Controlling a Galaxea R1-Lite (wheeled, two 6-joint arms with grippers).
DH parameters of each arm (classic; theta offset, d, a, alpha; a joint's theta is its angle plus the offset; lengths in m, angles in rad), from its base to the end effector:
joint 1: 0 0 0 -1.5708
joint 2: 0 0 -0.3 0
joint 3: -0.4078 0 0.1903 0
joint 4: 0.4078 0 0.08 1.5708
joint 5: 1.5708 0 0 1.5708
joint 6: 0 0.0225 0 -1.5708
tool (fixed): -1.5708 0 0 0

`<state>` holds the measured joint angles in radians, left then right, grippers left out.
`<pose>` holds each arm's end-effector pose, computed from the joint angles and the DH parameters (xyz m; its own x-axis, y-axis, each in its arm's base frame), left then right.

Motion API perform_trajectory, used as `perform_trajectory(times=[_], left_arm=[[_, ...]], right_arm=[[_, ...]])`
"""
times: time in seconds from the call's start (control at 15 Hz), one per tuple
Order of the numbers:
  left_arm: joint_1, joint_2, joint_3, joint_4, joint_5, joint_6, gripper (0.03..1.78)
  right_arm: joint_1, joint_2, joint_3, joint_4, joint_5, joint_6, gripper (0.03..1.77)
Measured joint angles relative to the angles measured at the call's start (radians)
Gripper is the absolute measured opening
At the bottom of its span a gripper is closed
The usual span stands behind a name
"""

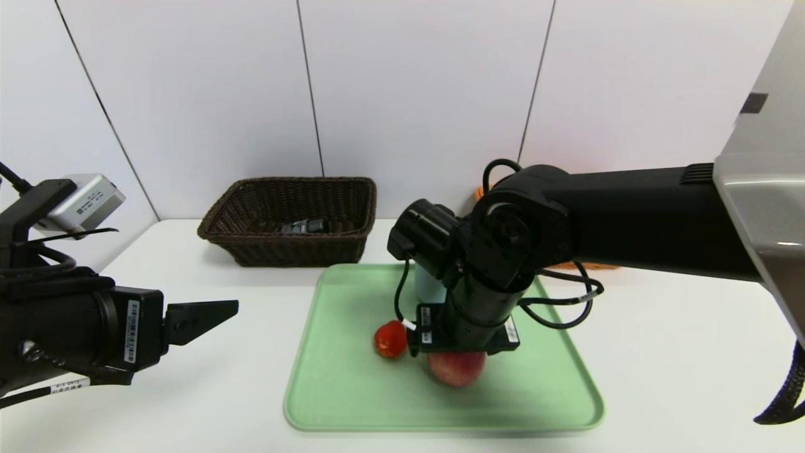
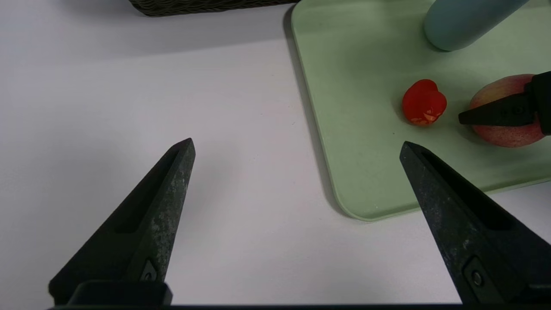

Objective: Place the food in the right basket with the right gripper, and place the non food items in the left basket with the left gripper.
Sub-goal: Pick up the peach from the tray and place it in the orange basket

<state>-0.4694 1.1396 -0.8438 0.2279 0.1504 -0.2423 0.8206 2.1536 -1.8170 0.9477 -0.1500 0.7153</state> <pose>0.1373 -0.0659 0.2427 0.8314 -0.2537 -0.4944 0.2148 0.9673 -0.1350 0.2641 0.2785 0.1659 0.2998 0.1025 -0.9485 -0.0954 0.9924 0.0771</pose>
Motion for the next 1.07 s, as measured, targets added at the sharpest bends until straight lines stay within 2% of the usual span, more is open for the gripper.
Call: perform_trajectory(times=[0.87,0.93,1.07], left_arm=[[0.0,0.004,0.0,0.0,0.0,0.0,1.69],[0.0,0.004,-0.001,0.0,0.001,0.0,1.69],[0.0,0.004,-0.002,-0.001,0.0,0.0,1.69]], right_arm=[[0.0,0.014,0.001,0.001,0.0,-0.001,1.7],[0.0,0.015,0.001,0.001,0.0,-0.002,1.61],[0.001,0.017,0.002,0.001,-0.002,-0.002,1.25]])
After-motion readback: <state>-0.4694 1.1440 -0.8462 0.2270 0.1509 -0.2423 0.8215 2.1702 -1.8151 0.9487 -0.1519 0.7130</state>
